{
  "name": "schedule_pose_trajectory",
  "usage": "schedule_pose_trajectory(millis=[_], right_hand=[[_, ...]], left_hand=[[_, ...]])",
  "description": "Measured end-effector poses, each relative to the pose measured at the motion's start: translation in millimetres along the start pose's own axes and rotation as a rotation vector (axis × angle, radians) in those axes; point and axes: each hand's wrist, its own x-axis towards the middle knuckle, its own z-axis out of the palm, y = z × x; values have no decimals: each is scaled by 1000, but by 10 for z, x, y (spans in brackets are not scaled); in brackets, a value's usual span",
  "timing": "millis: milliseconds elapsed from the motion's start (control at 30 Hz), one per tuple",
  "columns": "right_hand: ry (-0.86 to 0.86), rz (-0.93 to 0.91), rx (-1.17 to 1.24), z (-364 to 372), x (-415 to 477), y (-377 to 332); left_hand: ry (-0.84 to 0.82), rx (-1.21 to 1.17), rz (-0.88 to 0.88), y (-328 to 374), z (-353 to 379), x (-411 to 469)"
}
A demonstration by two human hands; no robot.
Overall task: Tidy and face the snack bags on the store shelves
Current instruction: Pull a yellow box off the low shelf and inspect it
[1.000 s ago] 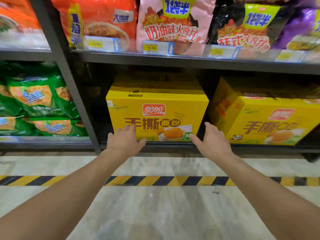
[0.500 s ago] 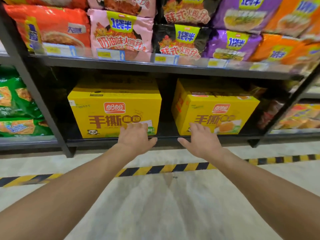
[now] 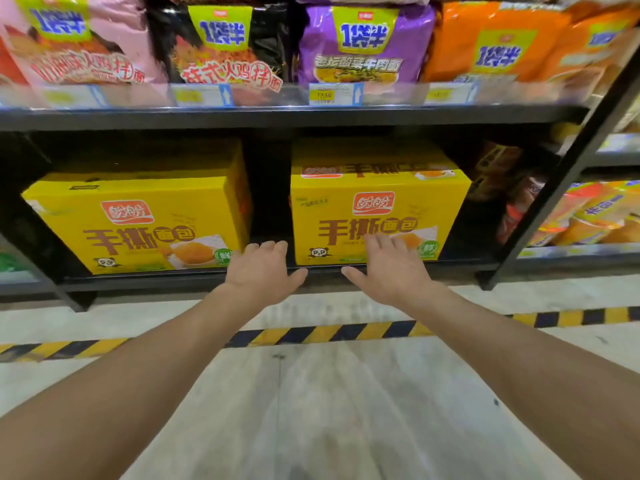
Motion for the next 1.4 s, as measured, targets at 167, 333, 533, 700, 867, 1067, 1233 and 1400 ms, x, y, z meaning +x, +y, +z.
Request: schedule_pose_trajectory(millis=[167,333,533,700,867,1067,1233,1400], right_hand=[[10,-30,-13,-160,85,489],[-7,-35,-30,-184,181,688],[-7,7,-58,-26,363,801],[12,130,61,33,548,1040],[156,353,671,105,741,1389],[343,589,1125,-50,1179,1720],[317,656,1334,-150,1576,1776],[339,655,1448,-44,1785,1723]], left_hand=[[-18,56,17,441,-158,102],[-6,92,56,613,-144,283],[6,102,89,626,115,588],[222,-41,13,541,292,844],[415,-795,-287,625,330,1111],[381,-1405,-484,709,219,1598],[360,-1567,-540,719,84,1806],[350,-1634,-546,648,149,1952]])
